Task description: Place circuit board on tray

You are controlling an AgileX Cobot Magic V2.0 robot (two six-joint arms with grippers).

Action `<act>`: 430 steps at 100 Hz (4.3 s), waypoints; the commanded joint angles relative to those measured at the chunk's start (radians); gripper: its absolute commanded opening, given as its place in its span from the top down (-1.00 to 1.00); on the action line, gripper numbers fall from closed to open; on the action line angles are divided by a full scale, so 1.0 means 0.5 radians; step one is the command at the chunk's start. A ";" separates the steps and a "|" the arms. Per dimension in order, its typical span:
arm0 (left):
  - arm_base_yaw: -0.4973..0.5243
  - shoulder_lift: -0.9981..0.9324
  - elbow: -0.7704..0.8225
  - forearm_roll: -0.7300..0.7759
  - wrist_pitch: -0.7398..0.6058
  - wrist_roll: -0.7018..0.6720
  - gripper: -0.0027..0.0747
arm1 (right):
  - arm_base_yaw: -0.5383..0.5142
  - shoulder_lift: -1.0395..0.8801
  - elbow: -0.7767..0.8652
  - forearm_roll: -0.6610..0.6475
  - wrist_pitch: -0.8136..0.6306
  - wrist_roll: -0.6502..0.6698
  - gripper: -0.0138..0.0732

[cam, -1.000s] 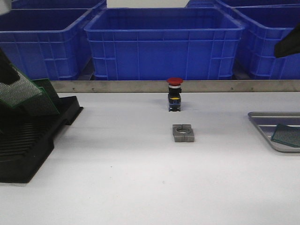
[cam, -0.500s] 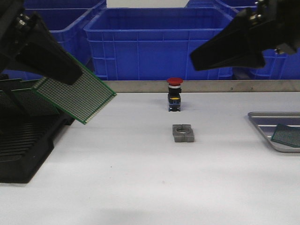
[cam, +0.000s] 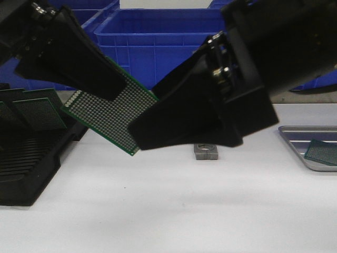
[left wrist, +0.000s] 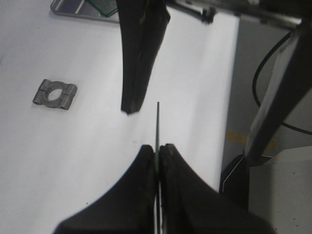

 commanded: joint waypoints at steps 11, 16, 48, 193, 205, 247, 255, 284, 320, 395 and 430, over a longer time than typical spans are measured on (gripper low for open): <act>-0.019 -0.043 -0.058 -0.180 0.065 0.054 0.98 | 0.044 0.028 -0.097 0.115 0.057 -0.016 -0.57; -0.019 -0.043 -0.058 -0.180 0.065 0.054 0.98 | 0.044 0.028 -0.104 0.135 0.038 -0.016 -0.37; -0.019 -0.043 -0.058 -0.180 0.058 0.054 0.98 | 0.042 0.028 -0.115 0.214 0.014 -0.014 0.83; 0.082 -0.148 -0.063 -0.020 -0.541 0.054 -0.53 | -1.185 0.342 -0.113 0.358 -0.956 0.896 0.30; 0.082 -0.148 -0.063 -0.020 -0.541 0.054 -0.53 | -1.185 0.340 -0.113 0.358 -1.032 0.896 -0.35; 0.082 -0.208 -0.063 -0.020 -0.719 0.050 -0.52 | -1.185 -0.029 -0.106 0.293 -0.995 0.890 -0.48; 0.087 -0.265 -0.063 -0.017 -0.802 -0.015 -0.38 | -1.185 -0.185 -0.106 0.132 -0.845 0.889 -0.29; 0.457 -0.469 -0.045 -0.021 -0.967 -0.439 0.59 | -1.180 -0.741 -0.099 -0.035 -0.414 0.889 0.81; 0.955 -1.000 0.324 -0.257 -1.141 -0.453 0.98 | -1.180 -1.293 0.178 -0.032 -0.340 0.889 0.82; 0.982 -2.284 1.197 -0.391 -1.216 -0.453 0.98 | -1.180 -2.528 0.888 -0.024 -0.680 0.891 0.82; 0.982 -2.322 1.206 -0.391 -1.216 -0.453 0.98 | -1.180 -2.547 0.894 -0.013 -0.665 0.891 0.82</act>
